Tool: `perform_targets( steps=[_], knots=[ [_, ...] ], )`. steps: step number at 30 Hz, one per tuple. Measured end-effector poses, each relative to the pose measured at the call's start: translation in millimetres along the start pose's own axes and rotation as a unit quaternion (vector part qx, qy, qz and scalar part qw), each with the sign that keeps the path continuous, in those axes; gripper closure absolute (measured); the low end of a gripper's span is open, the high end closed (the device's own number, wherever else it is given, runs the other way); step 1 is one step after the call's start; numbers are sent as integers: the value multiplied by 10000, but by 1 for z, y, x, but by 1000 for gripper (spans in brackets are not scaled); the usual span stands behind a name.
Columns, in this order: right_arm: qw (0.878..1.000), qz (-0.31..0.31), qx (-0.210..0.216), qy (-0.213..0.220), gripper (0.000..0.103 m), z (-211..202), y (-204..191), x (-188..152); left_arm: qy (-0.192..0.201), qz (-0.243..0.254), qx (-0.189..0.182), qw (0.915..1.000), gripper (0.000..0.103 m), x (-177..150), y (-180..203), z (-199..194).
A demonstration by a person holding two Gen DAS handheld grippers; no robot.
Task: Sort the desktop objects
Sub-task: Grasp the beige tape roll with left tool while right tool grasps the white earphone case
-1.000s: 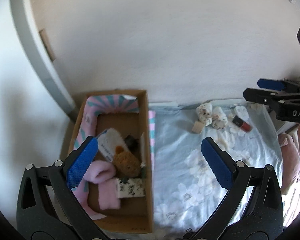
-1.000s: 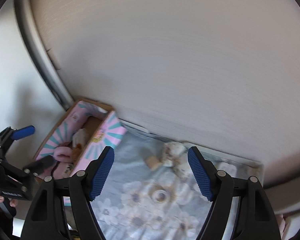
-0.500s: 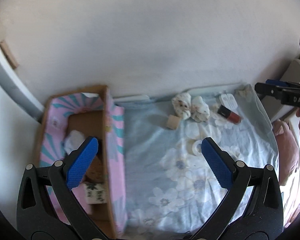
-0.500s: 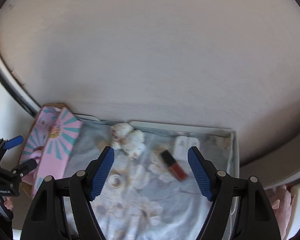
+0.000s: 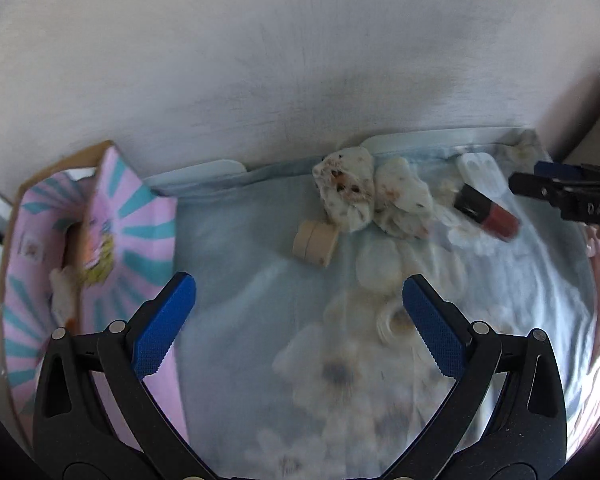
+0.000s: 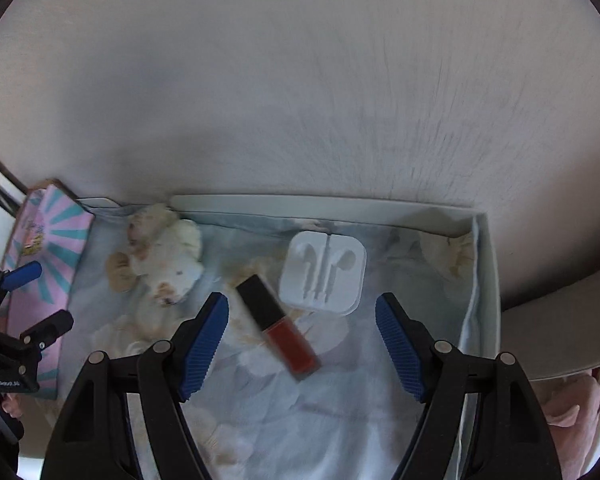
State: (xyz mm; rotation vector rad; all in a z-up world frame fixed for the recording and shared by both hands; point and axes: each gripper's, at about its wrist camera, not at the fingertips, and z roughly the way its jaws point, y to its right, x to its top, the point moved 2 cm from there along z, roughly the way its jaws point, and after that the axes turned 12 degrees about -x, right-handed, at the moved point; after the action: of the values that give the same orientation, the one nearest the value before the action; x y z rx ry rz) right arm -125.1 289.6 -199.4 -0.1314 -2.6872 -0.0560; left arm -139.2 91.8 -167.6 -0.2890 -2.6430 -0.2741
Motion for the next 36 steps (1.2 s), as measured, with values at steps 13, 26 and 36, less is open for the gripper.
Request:
perform_targets(
  steps=[13, 26, 36],
  knots=[
    [9966, 455, -605, -328, 31, 43, -4, 14, -51, -88, -38, 9999, 9, 2, -16, 50],
    [9958, 560, -711, -137, 47, 38, -1, 5, -191, -158, -442, 9987, 75, -3, -31, 60],
    [9951, 610, -768, 100, 47, 9, 4, 3, -58, -171, -564, 9982, 78, -3, -38, 36]
  ],
)
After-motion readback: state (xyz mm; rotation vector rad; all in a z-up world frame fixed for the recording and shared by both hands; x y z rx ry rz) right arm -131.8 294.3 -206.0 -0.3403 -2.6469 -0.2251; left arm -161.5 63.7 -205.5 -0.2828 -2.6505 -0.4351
